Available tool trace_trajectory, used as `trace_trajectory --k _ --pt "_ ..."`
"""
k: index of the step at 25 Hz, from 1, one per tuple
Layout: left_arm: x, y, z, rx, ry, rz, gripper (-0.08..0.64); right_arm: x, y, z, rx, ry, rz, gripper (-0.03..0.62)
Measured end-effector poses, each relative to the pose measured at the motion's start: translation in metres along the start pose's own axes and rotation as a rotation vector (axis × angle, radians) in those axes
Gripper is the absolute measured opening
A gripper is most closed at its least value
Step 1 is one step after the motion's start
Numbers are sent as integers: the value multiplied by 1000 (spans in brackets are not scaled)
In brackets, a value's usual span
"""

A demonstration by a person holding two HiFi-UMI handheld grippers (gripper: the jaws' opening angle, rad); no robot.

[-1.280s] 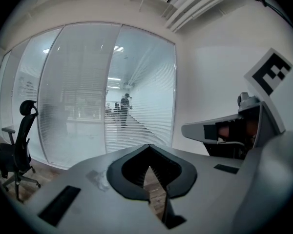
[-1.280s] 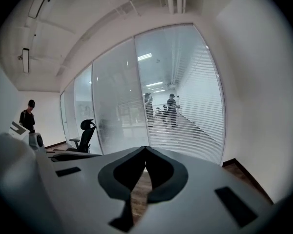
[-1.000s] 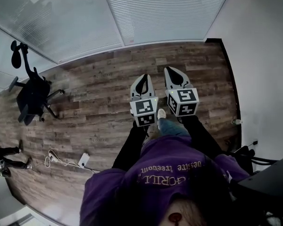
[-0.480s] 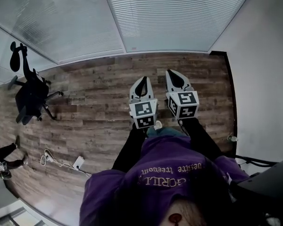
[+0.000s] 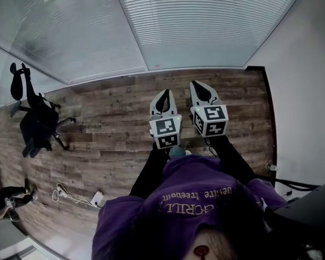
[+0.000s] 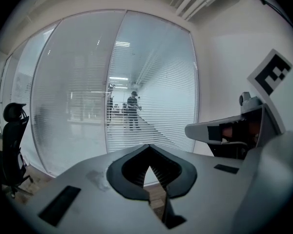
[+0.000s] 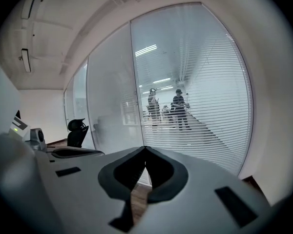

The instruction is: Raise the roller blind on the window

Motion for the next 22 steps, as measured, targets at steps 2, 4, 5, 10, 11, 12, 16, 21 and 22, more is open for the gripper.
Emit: trace_trajectory --k 2,4,5,10,11,12,16,21,22 --pt "-6 -22 17 3 -5 -5 -5 -11 -23 -2 6 3 -9 -3" --pt "-12 -44 34 6 -4 -10 -5 -21 -47 -4 14 2 -18 -3" --pt "-15 -55 42 10 -5 -13 -5 -27 -59 -5 19 1 -22 -3" --pt "-27 -104 79 25 -12 -34 -5 -46 -116 -5 31 -4 -30 -3" --pt "-29 -111 84 29 -15 -36 -5 -48 -124 -7 37 -10 -33 -3" --pt "-30 -118 88 34 -18 -38 -5 -50 -131 -7 41 -16 -37 -3" --pt "-31 -134 101 57 17 -31 -5 -56 -156 0 41 -24 -52 -3" --pt "-27 -164 115 64 -1 -17 -5 -63 -184 -8 50 -25 -44 -3" --pt "-27 -170 117 62 -1 -16 -5 -64 -190 -12 54 -28 -41 -3"
Point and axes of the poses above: the fingertips, and each gripper's own axes: y backward along the fingers, z to its left, x out of its underside, the point moved 7 cm from there along y, backward along the fingers, and after that the axes turned 10 degrees about -y, right-handed, at the moved point
